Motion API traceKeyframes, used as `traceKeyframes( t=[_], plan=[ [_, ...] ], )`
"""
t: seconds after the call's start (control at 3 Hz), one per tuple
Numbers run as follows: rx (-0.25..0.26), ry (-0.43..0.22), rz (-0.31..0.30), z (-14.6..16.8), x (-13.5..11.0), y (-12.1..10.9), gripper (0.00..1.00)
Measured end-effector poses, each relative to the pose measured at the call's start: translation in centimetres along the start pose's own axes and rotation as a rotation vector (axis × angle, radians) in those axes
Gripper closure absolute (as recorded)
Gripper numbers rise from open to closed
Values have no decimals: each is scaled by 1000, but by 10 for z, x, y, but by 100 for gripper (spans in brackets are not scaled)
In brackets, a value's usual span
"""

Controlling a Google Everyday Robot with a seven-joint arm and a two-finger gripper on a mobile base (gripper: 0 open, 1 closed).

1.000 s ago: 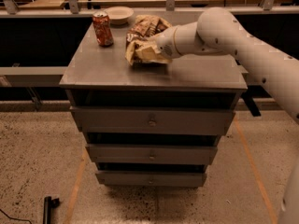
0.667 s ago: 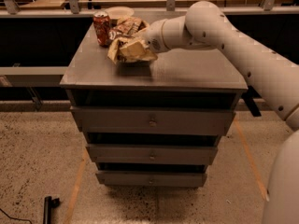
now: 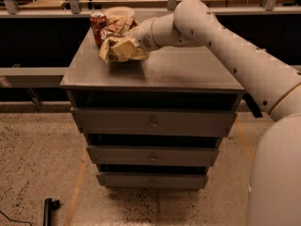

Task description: Move brown chip bag near coke can

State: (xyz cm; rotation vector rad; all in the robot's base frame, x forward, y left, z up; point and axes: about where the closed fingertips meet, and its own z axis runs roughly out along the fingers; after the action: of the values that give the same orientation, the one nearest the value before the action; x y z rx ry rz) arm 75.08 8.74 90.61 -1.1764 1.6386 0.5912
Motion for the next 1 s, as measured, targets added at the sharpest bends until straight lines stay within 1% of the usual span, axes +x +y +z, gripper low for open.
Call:
traceKeyframes(
  t=[0.67, 1.0],
  plan=[
    [26, 14, 6, 4, 0, -3, 13],
    [46, 20, 35, -11, 1, -11, 0]
  ],
)
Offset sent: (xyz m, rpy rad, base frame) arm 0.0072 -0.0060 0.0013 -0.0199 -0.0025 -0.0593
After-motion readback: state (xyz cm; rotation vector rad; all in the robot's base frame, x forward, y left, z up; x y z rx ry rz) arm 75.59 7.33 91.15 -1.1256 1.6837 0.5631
